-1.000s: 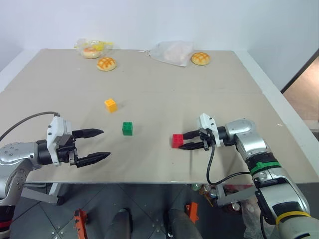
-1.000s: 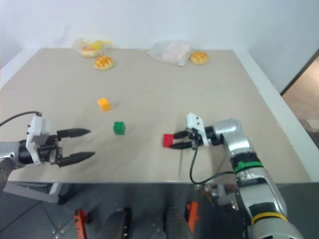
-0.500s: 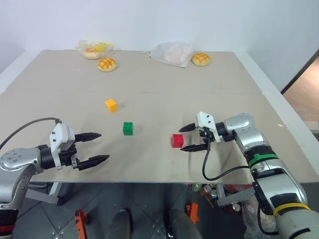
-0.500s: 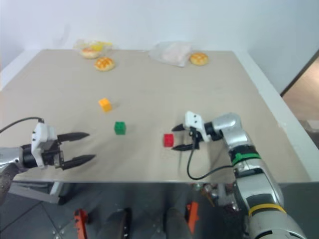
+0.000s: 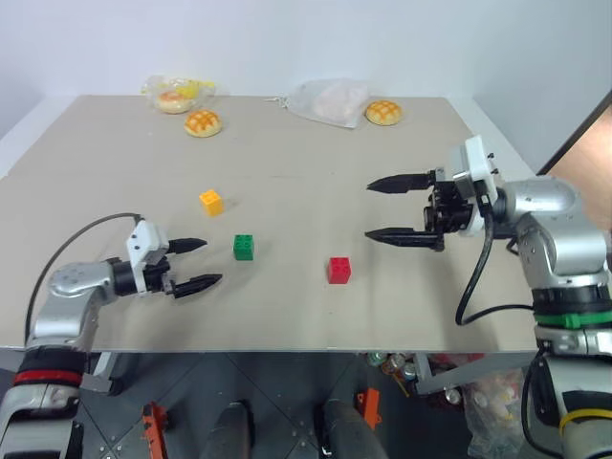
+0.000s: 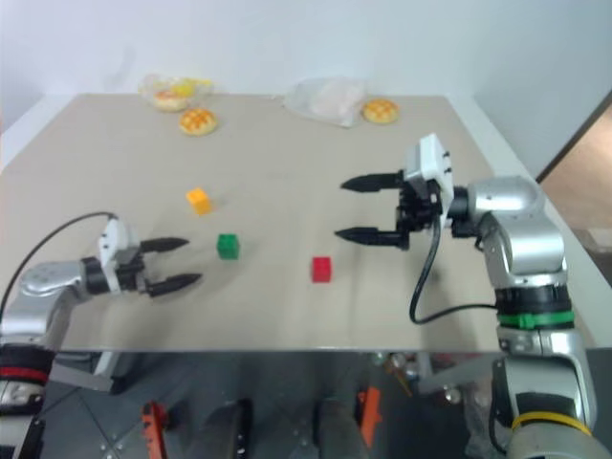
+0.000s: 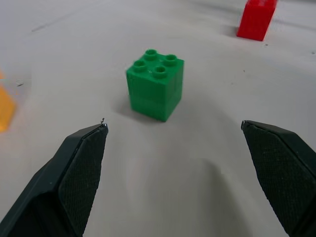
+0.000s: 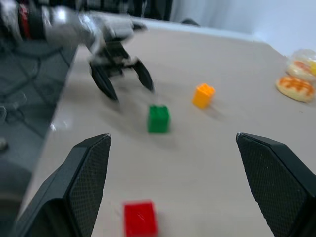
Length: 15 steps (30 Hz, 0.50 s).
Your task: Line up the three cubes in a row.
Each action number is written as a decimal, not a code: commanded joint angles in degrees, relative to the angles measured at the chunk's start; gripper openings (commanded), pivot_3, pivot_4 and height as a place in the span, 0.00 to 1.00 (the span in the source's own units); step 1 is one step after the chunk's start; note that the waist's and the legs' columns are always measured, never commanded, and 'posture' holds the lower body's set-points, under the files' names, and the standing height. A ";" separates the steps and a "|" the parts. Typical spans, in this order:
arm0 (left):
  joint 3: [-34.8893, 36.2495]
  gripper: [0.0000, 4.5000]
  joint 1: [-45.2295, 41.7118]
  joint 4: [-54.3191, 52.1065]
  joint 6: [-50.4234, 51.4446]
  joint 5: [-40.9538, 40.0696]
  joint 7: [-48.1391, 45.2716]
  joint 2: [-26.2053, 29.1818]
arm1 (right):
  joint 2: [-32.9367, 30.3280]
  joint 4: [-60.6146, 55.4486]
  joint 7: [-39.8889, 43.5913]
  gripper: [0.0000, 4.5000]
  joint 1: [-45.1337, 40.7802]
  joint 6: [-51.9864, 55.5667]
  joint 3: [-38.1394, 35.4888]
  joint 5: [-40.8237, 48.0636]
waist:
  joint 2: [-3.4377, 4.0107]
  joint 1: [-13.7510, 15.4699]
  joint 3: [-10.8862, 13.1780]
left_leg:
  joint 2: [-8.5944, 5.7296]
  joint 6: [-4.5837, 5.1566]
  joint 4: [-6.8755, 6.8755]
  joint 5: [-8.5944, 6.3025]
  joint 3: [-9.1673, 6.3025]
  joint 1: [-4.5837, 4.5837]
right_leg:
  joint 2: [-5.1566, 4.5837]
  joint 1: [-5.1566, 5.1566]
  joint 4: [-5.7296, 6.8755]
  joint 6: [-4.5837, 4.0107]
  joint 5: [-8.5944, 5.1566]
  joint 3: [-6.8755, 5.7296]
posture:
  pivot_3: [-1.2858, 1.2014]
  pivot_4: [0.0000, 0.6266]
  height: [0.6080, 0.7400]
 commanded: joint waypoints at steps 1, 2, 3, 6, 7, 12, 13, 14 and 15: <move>-1.07 1.00 -4.34 6.07 -4.31 2.25 -1.95 -1.11 | 0.47 -8.76 -4.53 0.94 2.22 4.42 -2.22 4.37 | 0.00 -0.04 0.00 | -0.01 0.00 0.03 0.00 0.05 0.00 | -0.01 0.00 0.00 0.03 0.02 0.04 | 0.52 0.24 1.00; -1.35 1.00 -5.74 8.10 -5.12 2.74 -2.26 -1.60 | 0.74 -10.92 -5.66 0.94 3.18 5.61 -2.15 5.33 | 0.00 0.00 0.00 | -0.03 0.00 0.03 0.00 0.06 0.00 | -0.03 0.00 0.00 0.04 0.02 0.06 | 0.52 0.24 1.00; -1.59 1.00 -7.44 10.55 -5.98 3.35 -2.34 -2.21 | 1.17 -13.40 -6.96 0.94 4.26 7.12 -2.13 6.79 | 0.00 0.02 0.00 | -0.04 0.00 0.04 0.00 0.05 0.00 | -0.03 0.01 0.00 0.05 0.03 0.06 | 0.52 0.24 1.00; -2.22 1.00 -12.06 17.28 -8.38 5.02 -3.13 -3.62 | 2.26 -20.63 -10.60 0.94 8.26 10.96 -1.60 10.57 | -0.02 0.10 -0.01 | -0.04 0.00 0.06 0.00 0.03 -0.05 | -0.02 0.00 0.00 0.11 0.06 0.06 | 0.52 0.24 1.00; -2.46 1.00 -13.28 19.22 -9.30 5.64 -3.51 -4.02 | 2.52 -22.26 -11.81 0.94 9.58 11.87 -1.48 11.42 | -0.02 0.11 -0.01 | -0.04 0.00 0.06 0.00 0.00 -0.07 | -0.01 0.00 0.00 0.29 0.15 0.05 | 0.52 0.24 1.00; -2.85 1.00 -17.36 25.93 -12.28 7.58 -4.30 -5.88 | 3.40 -26.16 -16.09 0.94 13.23 14.04 -2.02 14.37 | -0.02 0.01 -0.01 | -0.06 0.00 0.10 0.00 0.03 -0.13 | -0.02 -0.03 -0.04 0.36 0.19 0.07 | 0.52 0.24 1.00; -2.95 1.00 -18.06 26.94 -12.63 7.88 -4.60 -6.41 | 3.74 -26.43 -17.15 0.94 13.71 14.45 -2.21 15.03 | -0.03 0.03 -0.02 | -0.06 0.00 0.11 0.00 0.02 -0.13 | -0.03 -0.02 -0.04 0.34 0.18 0.07 | 0.52 0.24 1.00; -2.98 1.00 -18.64 27.81 -12.96 8.14 -4.80 -6.83 | 3.92 -26.57 -17.87 0.94 14.18 14.64 -2.12 15.22 | -0.03 0.03 -0.02 | -0.06 0.00 0.12 0.00 0.01 -0.13 | -0.02 -0.02 -0.04 0.34 0.18 0.07 | 0.52 0.24 1.00; -2.93 1.00 -19.04 28.44 -13.23 8.38 -4.97 -7.14 | 3.94 -26.73 -18.38 0.94 14.55 14.74 -2.05 15.41 | -0.03 0.02 -0.01 | -0.06 0.00 0.13 0.00 0.01 -0.14 | -0.02 -0.02 -0.04 0.34 0.18 0.07 | 0.52 0.24 1.00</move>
